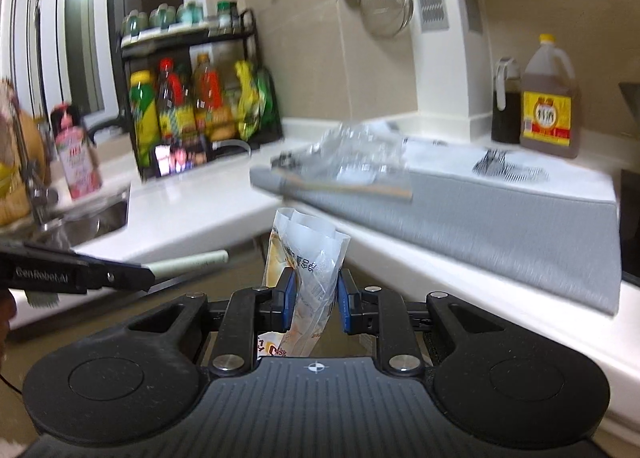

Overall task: Collect trash
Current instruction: 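Lift the white stick with the left gripper while the right gripper lifts the snack bag, then carry the stick and snack bag with both grippers down toward the trash bin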

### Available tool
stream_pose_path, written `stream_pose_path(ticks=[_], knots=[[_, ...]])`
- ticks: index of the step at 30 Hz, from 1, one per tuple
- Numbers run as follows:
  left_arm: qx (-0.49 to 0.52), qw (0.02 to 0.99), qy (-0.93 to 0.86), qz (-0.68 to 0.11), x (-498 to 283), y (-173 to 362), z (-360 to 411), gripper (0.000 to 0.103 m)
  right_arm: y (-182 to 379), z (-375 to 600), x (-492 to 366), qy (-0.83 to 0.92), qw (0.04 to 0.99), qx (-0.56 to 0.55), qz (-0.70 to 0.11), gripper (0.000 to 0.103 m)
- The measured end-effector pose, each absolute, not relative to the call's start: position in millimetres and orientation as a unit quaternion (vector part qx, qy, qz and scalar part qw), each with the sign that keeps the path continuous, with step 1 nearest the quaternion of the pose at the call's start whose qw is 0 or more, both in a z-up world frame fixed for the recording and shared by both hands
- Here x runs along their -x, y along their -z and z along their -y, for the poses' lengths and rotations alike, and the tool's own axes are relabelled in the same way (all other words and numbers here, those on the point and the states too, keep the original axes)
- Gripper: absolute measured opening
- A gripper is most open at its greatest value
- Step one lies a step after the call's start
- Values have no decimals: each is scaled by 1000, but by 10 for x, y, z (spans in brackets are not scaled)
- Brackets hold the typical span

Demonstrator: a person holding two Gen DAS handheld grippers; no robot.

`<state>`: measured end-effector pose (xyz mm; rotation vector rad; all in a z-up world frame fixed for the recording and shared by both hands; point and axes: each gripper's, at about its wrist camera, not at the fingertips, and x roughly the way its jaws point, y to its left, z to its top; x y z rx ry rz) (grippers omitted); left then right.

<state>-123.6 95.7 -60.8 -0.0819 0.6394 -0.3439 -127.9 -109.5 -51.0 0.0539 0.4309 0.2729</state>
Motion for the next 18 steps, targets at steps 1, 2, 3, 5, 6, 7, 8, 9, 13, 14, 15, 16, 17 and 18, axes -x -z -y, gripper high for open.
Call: stream_pose_path(ticks=[1,2,3,5,6,7,8,9,13,14,15,16,17,18], knots=[[42,933,166,-317,1246,643,-964,11,541,1072,1284,-138,966,-25,-219,24],[45,931,164,-322,1250,676,-964,11,565,1050,1283,-141,964,-23,-224,24],[47,930,163,-326,1254,708,-968,11,583,1025,1290,-143,963,-20,-227,24],[50,928,160,-333,1265,761,-971,11,604,979,1297,-147,962,-11,-229,24],[52,927,160,-335,1268,778,-978,11,608,957,1303,-149,962,-7,-228,24],[53,926,159,-337,1269,790,-983,11,611,940,1304,-151,962,-3,-229,24],[55,926,159,-338,1268,798,-990,11,616,921,1304,-152,961,0,-229,24],[55,926,158,-339,1269,805,-989,11,623,903,1305,-154,961,3,-230,24],[53,926,158,-339,1277,814,-975,11,650,843,1313,-161,958,15,-235,24],[52,926,159,-340,1278,816,-971,11,655,830,1317,-163,958,19,-235,24],[52,925,159,-340,1276,818,-965,11,660,818,1319,-165,958,22,-235,24],[51,925,160,-340,1275,818,-957,11,663,810,1317,-167,957,25,-235,24],[50,925,160,-341,1275,819,-953,11,666,803,1316,-168,957,26,-236,24],[50,925,160,-341,1272,819,-948,11,668,797,1314,-169,956,27,-237,24]])
